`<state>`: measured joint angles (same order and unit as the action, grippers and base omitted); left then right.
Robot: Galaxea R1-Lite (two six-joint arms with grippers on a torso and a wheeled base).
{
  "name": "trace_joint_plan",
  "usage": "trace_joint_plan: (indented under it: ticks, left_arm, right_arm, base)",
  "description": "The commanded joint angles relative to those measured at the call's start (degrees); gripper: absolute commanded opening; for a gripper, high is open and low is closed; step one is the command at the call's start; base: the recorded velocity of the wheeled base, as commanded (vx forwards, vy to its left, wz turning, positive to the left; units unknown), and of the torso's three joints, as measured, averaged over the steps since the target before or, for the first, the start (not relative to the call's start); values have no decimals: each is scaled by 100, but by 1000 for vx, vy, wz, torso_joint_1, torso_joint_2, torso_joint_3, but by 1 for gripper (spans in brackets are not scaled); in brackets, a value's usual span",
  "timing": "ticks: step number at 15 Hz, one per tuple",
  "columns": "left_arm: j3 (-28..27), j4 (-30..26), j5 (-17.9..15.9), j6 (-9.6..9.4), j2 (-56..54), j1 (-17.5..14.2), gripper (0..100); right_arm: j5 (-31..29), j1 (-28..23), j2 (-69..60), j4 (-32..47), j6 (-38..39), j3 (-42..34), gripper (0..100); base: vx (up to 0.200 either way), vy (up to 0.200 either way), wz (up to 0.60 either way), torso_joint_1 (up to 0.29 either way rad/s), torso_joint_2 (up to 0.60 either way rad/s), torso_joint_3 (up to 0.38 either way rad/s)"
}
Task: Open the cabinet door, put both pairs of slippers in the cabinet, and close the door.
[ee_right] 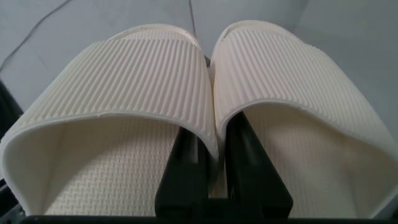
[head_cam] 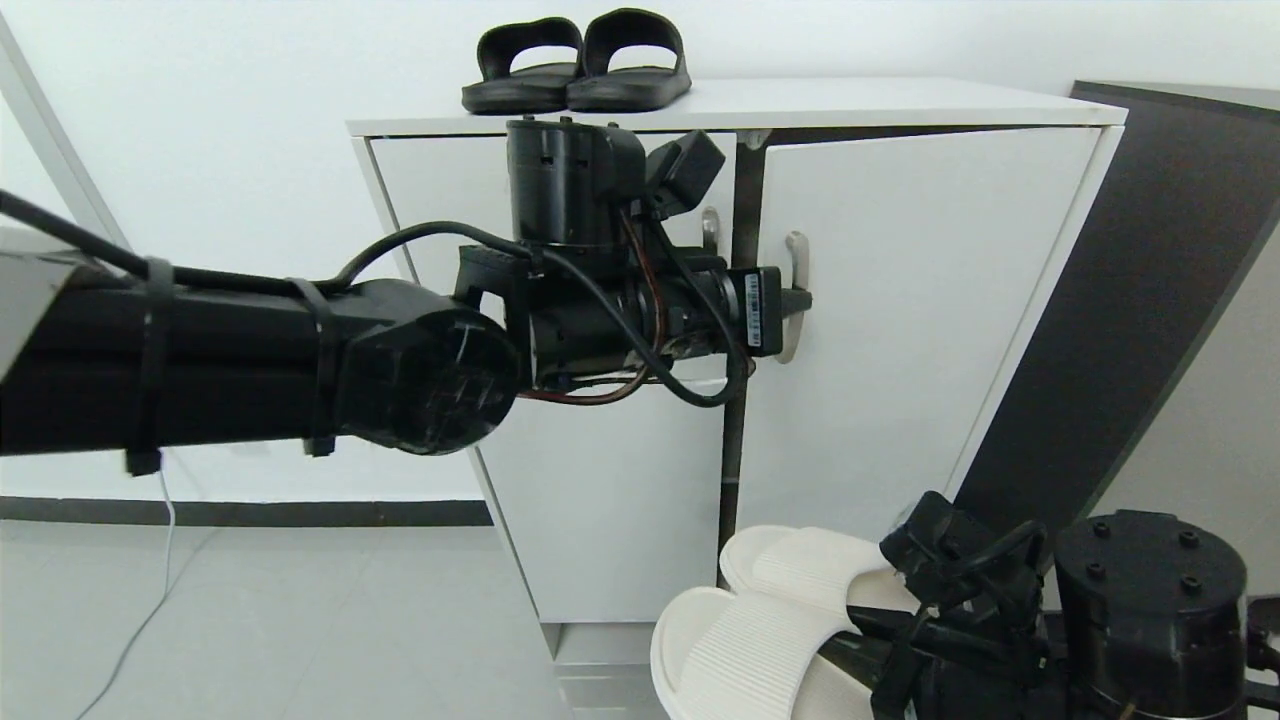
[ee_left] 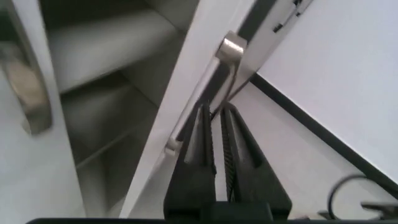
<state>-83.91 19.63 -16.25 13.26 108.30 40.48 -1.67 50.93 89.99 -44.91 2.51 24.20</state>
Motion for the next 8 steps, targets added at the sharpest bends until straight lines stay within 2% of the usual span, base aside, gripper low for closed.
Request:
trace_joint_plan:
  ticks: [1,2,4,6,8]
  left_arm:
    - [859,463,34,1,-749,241,0]
    - [1201,683,52,1,-960,302,0]
    - [1527,806,17,27,-1224,276,0]
    - [1386,938,-27,300,-1092,-14,0]
    - [1043,1412,-71,370,-608,-137,0]
  right_arm:
    - [53,22,-122,-9,-5,-73,0]
    - [53,40,-122,-9,-40,-91,0]
    - [88,40,-105,-9,-154,-143,0]
    - [132,40,-96,-9,-163,-143,0]
    - [132,40,-105,-18,-172,-143,0]
  base:
    - [0,0,0,0,0,0]
    - [0,0,0,0,0,0]
    - [0,0,0,0,0,0]
    - [0,0,0,0,0,0]
    - [0,0,0,0,0,0]
